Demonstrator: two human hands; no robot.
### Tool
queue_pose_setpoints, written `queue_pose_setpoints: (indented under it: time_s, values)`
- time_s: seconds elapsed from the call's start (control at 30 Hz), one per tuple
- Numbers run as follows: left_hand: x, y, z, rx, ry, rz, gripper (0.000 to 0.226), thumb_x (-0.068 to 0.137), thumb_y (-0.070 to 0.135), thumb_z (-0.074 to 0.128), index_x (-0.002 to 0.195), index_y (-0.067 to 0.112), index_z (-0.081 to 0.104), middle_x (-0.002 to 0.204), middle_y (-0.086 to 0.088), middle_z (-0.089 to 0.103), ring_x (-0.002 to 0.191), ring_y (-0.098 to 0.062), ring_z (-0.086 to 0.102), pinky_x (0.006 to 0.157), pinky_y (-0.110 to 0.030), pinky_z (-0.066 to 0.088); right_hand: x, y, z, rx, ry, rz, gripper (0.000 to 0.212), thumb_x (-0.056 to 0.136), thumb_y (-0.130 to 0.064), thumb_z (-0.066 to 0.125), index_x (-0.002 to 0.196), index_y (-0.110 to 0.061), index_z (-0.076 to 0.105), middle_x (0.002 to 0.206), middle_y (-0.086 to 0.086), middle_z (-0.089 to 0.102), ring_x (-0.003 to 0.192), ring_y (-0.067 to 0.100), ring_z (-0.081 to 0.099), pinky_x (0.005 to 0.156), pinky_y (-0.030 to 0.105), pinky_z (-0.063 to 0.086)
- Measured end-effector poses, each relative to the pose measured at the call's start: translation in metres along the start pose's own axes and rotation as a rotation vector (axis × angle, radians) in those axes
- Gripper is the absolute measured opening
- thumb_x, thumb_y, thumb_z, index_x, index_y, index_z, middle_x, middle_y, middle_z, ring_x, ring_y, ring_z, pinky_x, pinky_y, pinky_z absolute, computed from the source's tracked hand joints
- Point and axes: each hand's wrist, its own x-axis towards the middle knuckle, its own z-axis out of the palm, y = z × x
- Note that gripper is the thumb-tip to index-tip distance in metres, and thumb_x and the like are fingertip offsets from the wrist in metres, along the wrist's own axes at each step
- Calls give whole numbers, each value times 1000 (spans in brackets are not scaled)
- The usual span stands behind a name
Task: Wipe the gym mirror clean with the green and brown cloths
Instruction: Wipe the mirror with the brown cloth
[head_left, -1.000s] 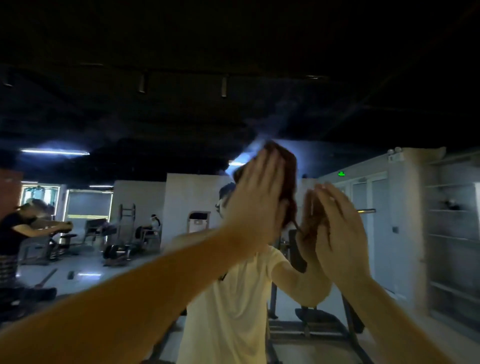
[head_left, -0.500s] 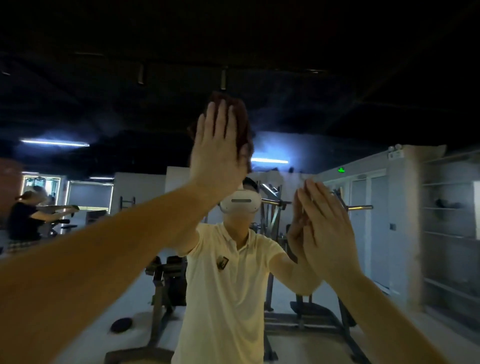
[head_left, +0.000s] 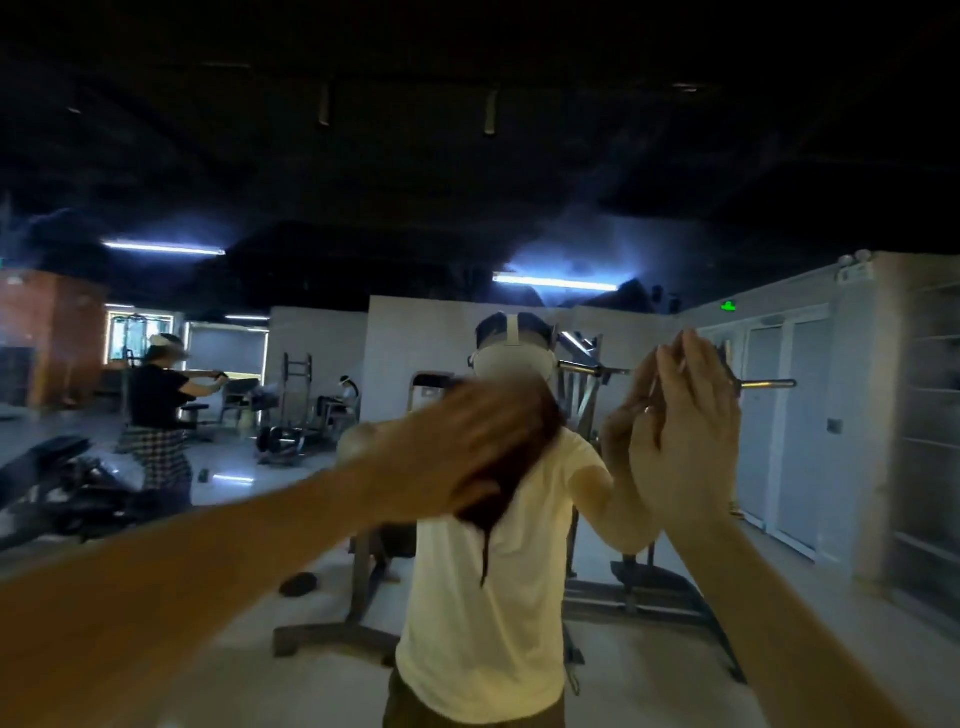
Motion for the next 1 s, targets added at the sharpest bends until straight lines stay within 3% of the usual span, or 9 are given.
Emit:
queue_pose_setpoints:
  time_s: [0.13,0.27,0.37,0.5,0.63,0.7,0.77,0.87,1.0]
  values:
    - [19,-92,-34,88,170,-557,76,105,56,36,161,7,21,171,-16,13,159,-34,7,129,-50,8,-16,-8,9,-59,22,-50,64,99,-31,29,152,3,42,162,23,35,153,38,28,122,62,25]
    - [55,-63,-23,-29,348,-734,75,107,46,36,164,4,10,172,-19,6,159,-35,-1,130,-50,3,-24,2,16,-82,36,-83,64,99,-31,28,153,1,41,163,20,33,154,36,26,122,62,25]
    - [81,2,-6,-74,344,-600,73,107,44,37,163,5,12,171,-20,10,159,-34,-2,130,-51,2,-29,4,16,-74,26,-116,64,99,-29,30,154,1,39,163,19,33,154,35,24,120,64,27]
    - [62,75,21,-51,181,-212,68,108,45,35,163,10,13,172,-15,9,159,-32,-6,129,-48,-5,-35,3,11,8,-12,-104,65,107,-42,21,154,-2,42,163,15,33,155,30,23,122,62,25]
    - [1,63,35,98,-7,111,76,103,41,48,163,14,9,170,-13,2,157,-32,-11,128,-49,-8,-61,2,12,-11,-43,-112,55,100,-28,39,152,-10,42,163,14,35,154,29,24,122,61,23]
    - [-21,32,25,163,-9,53,90,89,34,61,162,14,12,168,-13,4,157,-33,-3,128,-52,-1,-72,4,13,-42,-68,-137,58,99,-23,56,153,-16,37,163,14,35,154,32,26,121,62,26]
    - [-42,4,13,180,23,-126,84,89,34,64,159,11,24,168,-17,15,157,-37,8,128,-53,6,-82,7,12,-68,-91,-163,63,94,-15,63,152,-14,38,162,16,37,152,35,31,118,64,32]
    - [-56,-5,11,119,161,-410,62,110,42,28,160,6,24,168,-20,17,158,-38,9,130,-47,0,-99,9,9,-81,-136,-184,64,91,-15,59,152,-15,37,161,16,38,151,35,33,117,62,35]
    - [-34,62,39,-22,135,-392,71,107,45,31,163,7,10,169,-20,10,159,-35,-2,129,-48,-5,-125,25,-8,-66,-213,-177,63,98,-29,46,158,-19,28,167,14,27,154,31,24,120,55,30]
